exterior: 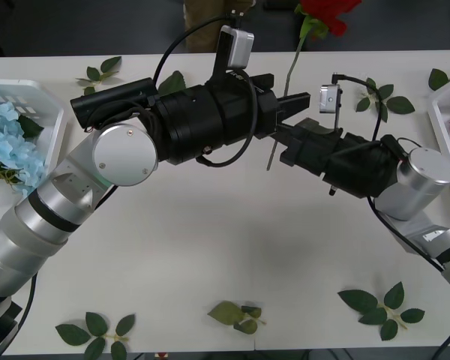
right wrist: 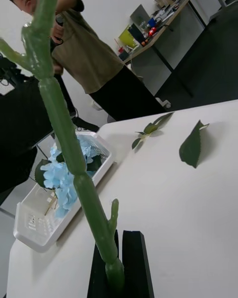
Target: Place the red flowers into the right box and the blue flowers into the left box. If a person shows an open palm, hand one flower to the person first, then continue sorting.
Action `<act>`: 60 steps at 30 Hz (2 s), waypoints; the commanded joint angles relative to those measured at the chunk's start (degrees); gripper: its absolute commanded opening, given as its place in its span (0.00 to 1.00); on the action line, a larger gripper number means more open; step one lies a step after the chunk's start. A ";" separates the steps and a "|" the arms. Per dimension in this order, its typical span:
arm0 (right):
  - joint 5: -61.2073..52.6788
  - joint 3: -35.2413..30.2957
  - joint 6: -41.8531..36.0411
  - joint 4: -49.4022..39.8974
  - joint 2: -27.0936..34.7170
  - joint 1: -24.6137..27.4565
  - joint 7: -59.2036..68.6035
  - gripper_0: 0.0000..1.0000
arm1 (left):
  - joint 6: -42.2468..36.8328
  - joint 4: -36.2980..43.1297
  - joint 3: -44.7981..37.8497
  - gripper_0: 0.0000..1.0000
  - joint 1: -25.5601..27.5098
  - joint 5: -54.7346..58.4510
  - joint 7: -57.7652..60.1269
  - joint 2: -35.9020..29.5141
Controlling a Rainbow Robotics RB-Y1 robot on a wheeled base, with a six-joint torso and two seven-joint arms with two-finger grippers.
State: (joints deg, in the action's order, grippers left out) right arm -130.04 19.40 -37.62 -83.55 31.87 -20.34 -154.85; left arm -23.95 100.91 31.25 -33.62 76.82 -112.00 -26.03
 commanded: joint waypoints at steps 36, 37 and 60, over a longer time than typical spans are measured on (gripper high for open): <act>45.14 -38.91 -31.90 37.67 22.27 -6.90 -0.15 0.00 | -64.38 -2.20 -40.74 1.00 1.45 -7.48 -38.03 -1.92; 44.00 -38.04 -31.90 37.67 22.27 -6.99 -0.15 0.00 | -63.85 -4.14 -41.53 1.00 2.94 -6.16 -42.87 -1.66; 64.48 -23.97 -22.14 -19.11 11.46 -0.05 56.59 0.00 | -47.59 -21.63 -31.34 1.00 14.89 25.22 -43.00 -1.74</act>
State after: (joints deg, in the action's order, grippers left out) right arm -68.78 -3.49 -58.63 -94.57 45.21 -22.34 -102.63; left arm -72.24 78.56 -0.18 -19.52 101.04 -156.50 -28.29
